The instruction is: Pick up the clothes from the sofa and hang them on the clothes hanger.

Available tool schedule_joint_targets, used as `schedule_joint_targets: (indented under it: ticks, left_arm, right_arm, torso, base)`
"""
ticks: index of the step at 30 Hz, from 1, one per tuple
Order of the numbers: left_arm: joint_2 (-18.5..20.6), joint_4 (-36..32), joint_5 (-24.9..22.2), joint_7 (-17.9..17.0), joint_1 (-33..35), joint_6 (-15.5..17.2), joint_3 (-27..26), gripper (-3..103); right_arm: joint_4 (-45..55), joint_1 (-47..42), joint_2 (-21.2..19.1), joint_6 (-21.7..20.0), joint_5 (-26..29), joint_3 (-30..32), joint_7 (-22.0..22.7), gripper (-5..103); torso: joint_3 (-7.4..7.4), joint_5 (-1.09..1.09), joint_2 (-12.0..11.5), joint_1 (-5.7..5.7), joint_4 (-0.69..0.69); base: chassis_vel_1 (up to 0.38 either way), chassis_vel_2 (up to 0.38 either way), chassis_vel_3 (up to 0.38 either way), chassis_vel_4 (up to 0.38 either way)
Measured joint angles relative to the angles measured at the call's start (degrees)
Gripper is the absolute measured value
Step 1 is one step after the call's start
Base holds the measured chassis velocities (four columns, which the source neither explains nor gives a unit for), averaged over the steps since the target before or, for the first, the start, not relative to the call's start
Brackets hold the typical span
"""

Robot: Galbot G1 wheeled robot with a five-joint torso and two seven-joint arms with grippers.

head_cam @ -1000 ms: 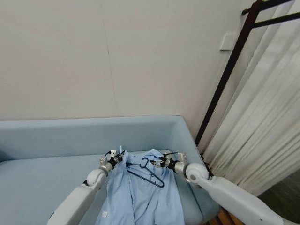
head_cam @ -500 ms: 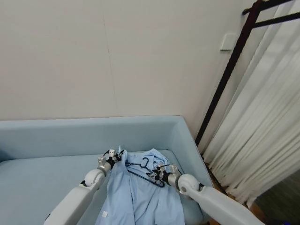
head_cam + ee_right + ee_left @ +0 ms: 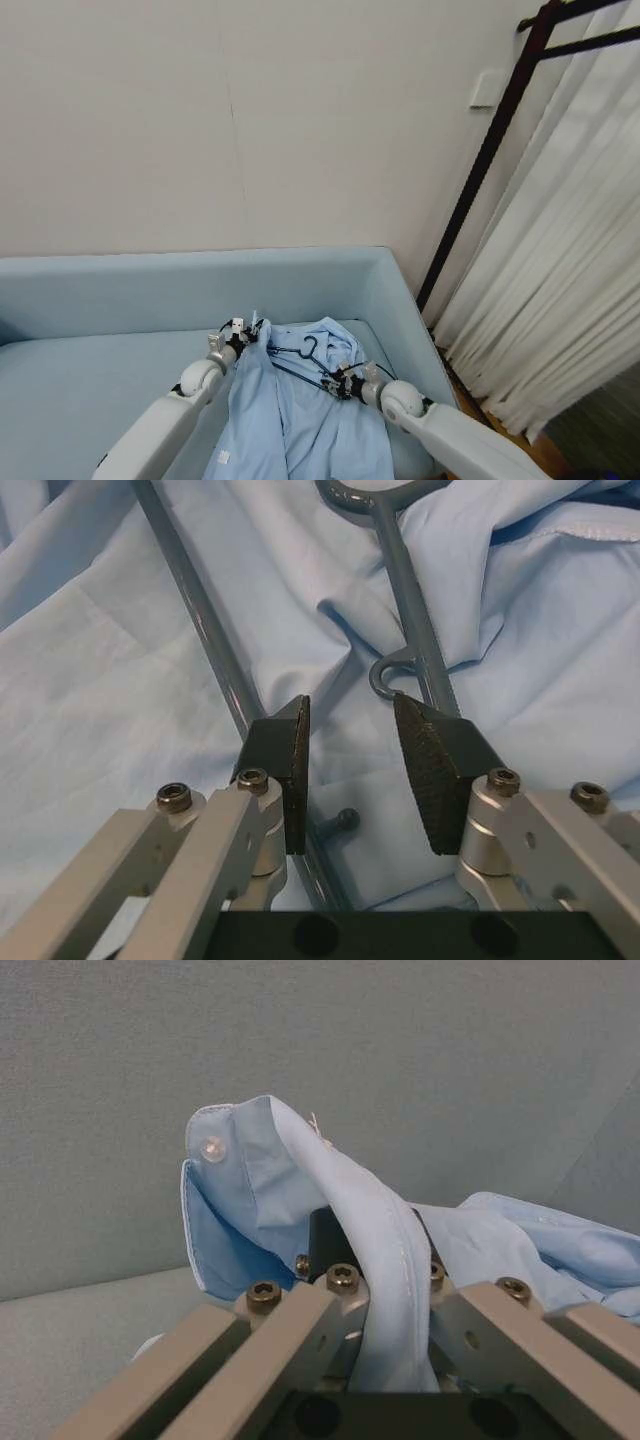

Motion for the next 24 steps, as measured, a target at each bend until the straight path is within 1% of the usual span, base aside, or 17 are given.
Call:
schedule_joint_targets:
  ticks: [9, 10, 12, 13, 16, 17, 18, 24]
  left_arm:
    - [-0.01, 0.73, -0.05, 1.27, -0.02, -0.33, -0.01, 0]
    - [-0.07, 0.80, -0.05, 1.31, -0.02, -0.40, -0.01, 0]
    - [-0.16, 0.81, -0.05, 1.33, -0.03, -0.44, -0.01, 0]
    - [-0.29, 0.81, -0.05, 1.34, -0.02, -0.46, -0.01, 0]
    - [-0.41, 0.72, -0.05, 1.34, -0.01, -0.51, 0.00, 0]
    - [-0.41, 0.68, -0.05, 1.36, 0.00, -0.58, 0.02, 0]
    - [-0.41, 0.67, -0.06, 1.37, 0.01, -0.65, 0.04, 0]
    - [-0.57, 0.81, -0.07, 1.40, -0.08, -0.83, 0.06, 0]
  right_arm:
    - [-0.16, 0.88, -0.17, 0.17, 0.07, 0.41, 1.06, 30]
    - [-0.38, 0.95, -0.19, 0.17, 0.08, 0.41, 1.19, 27]
    - [-0.75, 1.03, -0.19, 0.17, -0.03, 0.37, 1.29, 27]
    - [-1.46, 1.09, -0.10, 0.24, -0.31, 0.33, 1.29, 29]
    - [-2.62, 1.08, 0.07, 0.47, -0.73, 0.27, 1.17, 31]
    - [-2.97, 1.08, 0.11, 0.53, -0.85, 0.23, 1.13, 33]
    - [-3.24, 1.04, 0.11, 0.58, -0.99, 0.19, 1.07, 31]
    - [-3.74, 0.88, 0.12, 0.61, -1.60, -0.17, 1.04, 30]
  torso:
    - [0.00, 0.00, 0.00, 0.00, 0.00]
    - [0.00, 0.00, 0.00, 0.00, 0.01]
    - [0.00, 0.00, 0.00, 0.00, 0.01]
    - [0.00, 0.00, 0.00, 0.00, 0.00]
    - [0.00, 0.00, 0.00, 0.00, 0.00]
    - [0.00, 0.00, 0.00, 0.00, 0.00]
    - [0.00, 0.00, 0.00, 0.00, 0.00]
    - [0.00, 0.00, 0.00, 0.00, 0.00]
  base:
    - [0.000, 0.000, 0.000, 0.000]
    - [0.000, 0.000, 0.000, 0.000]
    - [0.000, 0.000, 0.000, 0.000]
    - [0.000, 0.000, 0.000, 0.000]
    - [0.000, 0.000, 0.000, 0.000]
    - [0.000, 0.000, 0.000, 0.000]
    - [0.000, 0.000, 0.000, 0.000]
    - [0.000, 0.000, 0.000, 0.000]
